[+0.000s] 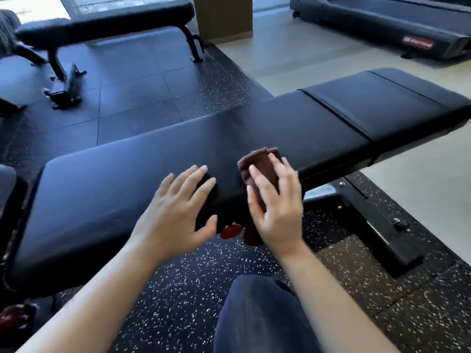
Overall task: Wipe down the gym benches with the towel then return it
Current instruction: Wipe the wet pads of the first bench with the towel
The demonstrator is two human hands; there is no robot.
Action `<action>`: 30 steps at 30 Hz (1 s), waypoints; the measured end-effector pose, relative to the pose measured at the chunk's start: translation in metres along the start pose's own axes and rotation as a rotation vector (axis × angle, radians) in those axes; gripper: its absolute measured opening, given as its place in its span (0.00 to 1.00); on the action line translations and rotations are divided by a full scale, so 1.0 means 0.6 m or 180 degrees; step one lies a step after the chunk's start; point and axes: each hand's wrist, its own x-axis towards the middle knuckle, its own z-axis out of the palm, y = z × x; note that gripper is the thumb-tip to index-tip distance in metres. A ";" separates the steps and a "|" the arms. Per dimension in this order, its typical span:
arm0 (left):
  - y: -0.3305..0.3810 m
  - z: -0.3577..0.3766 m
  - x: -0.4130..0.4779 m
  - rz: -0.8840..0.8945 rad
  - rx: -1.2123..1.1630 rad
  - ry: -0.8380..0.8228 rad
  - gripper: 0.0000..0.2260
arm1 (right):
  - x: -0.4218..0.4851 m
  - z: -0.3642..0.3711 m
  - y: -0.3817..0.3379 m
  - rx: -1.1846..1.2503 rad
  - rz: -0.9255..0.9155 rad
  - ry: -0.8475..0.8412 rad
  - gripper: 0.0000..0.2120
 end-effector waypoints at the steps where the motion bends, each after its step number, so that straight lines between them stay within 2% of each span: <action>1: 0.001 0.000 0.001 -0.0001 -0.0020 0.0029 0.29 | 0.005 -0.007 0.014 -0.0093 -0.0107 -0.0062 0.12; 4: -0.003 -0.002 -0.003 0.0020 -0.0076 0.0171 0.28 | 0.026 -0.024 0.058 -0.0321 0.0168 0.0111 0.12; 6: -0.008 -0.004 -0.012 -0.0003 -0.0151 0.0267 0.28 | 0.026 -0.019 0.050 -0.0300 0.0538 0.0295 0.12; 8: -0.016 -0.006 -0.024 -0.0073 -0.0190 0.0308 0.29 | 0.015 -0.004 0.019 -0.0283 0.0647 0.0399 0.12; 16: -0.084 -0.016 -0.116 -0.0238 0.0170 -0.0004 0.29 | -0.035 0.059 -0.159 0.0089 0.0372 0.0144 0.11; 21: -0.080 -0.019 -0.116 -0.0302 -0.0095 0.0081 0.29 | -0.022 0.039 -0.124 -0.0136 -0.0022 -0.0171 0.11; 23: -0.081 -0.019 -0.118 -0.0292 -0.0233 0.0145 0.28 | -0.014 0.035 -0.114 -0.0236 0.0090 -0.0119 0.11; 26: -0.088 -0.024 -0.125 -0.0373 -0.0578 0.0235 0.28 | -0.018 0.051 -0.154 -0.0206 0.0473 0.0064 0.10; 30: -0.131 -0.033 -0.180 -0.0571 -0.0428 0.0291 0.29 | -0.045 0.083 -0.238 0.0001 0.0215 -0.0039 0.10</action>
